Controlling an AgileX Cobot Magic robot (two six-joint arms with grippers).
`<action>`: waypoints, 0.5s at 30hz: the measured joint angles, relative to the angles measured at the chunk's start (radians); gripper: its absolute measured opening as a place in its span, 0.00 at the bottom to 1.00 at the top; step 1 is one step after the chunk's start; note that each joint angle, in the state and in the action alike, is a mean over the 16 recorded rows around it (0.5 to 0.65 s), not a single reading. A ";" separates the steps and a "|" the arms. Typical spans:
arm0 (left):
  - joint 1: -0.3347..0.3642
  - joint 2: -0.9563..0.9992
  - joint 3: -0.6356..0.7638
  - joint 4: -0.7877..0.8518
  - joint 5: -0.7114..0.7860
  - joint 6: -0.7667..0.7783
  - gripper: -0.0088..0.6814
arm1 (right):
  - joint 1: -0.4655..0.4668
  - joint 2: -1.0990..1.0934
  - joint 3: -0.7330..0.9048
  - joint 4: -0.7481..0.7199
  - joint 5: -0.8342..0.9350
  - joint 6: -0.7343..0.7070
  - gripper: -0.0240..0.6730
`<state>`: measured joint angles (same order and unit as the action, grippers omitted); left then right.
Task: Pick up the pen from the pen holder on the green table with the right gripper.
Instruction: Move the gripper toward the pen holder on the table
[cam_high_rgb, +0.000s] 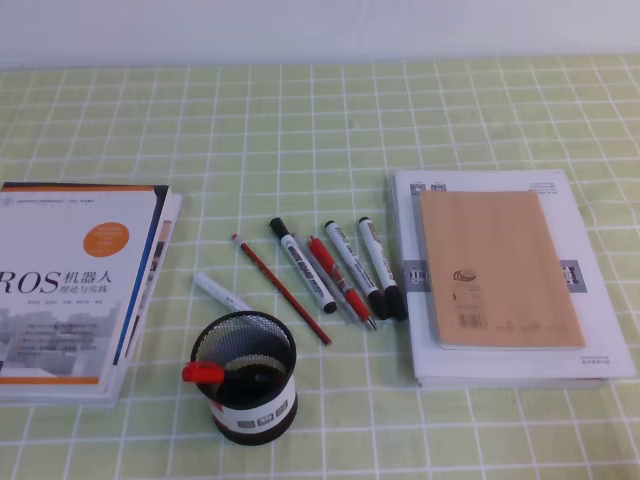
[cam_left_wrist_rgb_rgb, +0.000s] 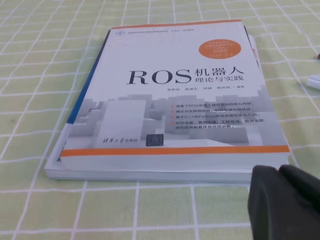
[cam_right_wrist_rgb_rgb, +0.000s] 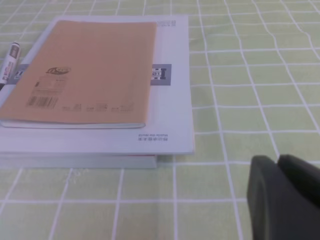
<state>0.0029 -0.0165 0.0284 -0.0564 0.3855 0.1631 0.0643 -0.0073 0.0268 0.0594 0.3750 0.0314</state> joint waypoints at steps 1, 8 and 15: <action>0.000 0.000 0.000 0.000 0.000 0.000 0.00 | 0.000 0.000 0.000 0.000 0.000 0.000 0.02; 0.000 0.000 0.000 0.000 0.000 0.000 0.00 | 0.000 0.000 0.000 0.000 0.000 0.000 0.02; 0.000 0.000 0.000 0.000 0.000 0.000 0.00 | 0.000 0.000 0.000 0.000 0.000 0.000 0.02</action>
<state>0.0029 -0.0165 0.0284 -0.0564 0.3855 0.1631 0.0643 -0.0073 0.0268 0.0594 0.3750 0.0314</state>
